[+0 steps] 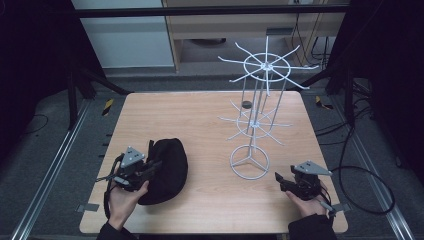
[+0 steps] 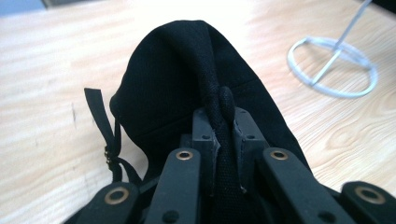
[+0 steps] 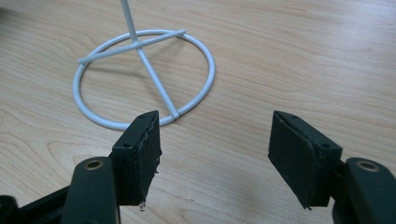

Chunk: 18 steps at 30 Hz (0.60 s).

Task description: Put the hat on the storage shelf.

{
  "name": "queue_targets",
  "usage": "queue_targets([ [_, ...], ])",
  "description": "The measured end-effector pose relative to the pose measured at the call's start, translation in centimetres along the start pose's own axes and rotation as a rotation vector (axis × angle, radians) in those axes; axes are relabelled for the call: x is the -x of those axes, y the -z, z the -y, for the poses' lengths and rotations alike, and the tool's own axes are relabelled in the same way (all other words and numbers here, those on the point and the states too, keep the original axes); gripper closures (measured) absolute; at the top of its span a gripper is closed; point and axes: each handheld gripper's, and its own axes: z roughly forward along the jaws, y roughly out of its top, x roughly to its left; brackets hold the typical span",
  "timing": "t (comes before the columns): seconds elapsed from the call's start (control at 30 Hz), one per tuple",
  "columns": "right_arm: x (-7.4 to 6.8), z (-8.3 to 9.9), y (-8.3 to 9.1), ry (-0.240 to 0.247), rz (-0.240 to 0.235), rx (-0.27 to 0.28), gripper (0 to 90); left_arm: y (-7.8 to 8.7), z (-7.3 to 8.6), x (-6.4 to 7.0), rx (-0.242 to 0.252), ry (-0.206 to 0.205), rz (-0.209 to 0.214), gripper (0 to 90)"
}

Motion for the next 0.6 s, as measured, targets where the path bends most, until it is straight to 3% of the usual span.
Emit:
queue_targets([
  [0.13,0.0,0.0,-0.1,0.001,0.002,-0.002,34.1,1.3,-0.6,0.3,0.068,-0.014,0.027,81.4],
  [0.17,0.0,0.0,-0.1,0.002,0.003,-0.001,34.1,2.0,-1.0,0.5,0.107,-0.014,0.043,81.4],
  [0.27,0.0,0.0,-0.1,0.002,0.003,-0.001,34.0,2.6,-1.3,0.6,0.135,-0.017,0.057,81.4],
  [0.37,0.0,0.0,0.0,-0.003,-0.001,-0.003,33.9,4.0,-1.9,1.0,0.201,-0.02,0.09,81.4],
  [0.6,0.0,0.0,0.0,-0.005,0.0,-0.004,33.7,5.8,-2.8,1.7,0.277,-0.037,0.12,81.4],
])
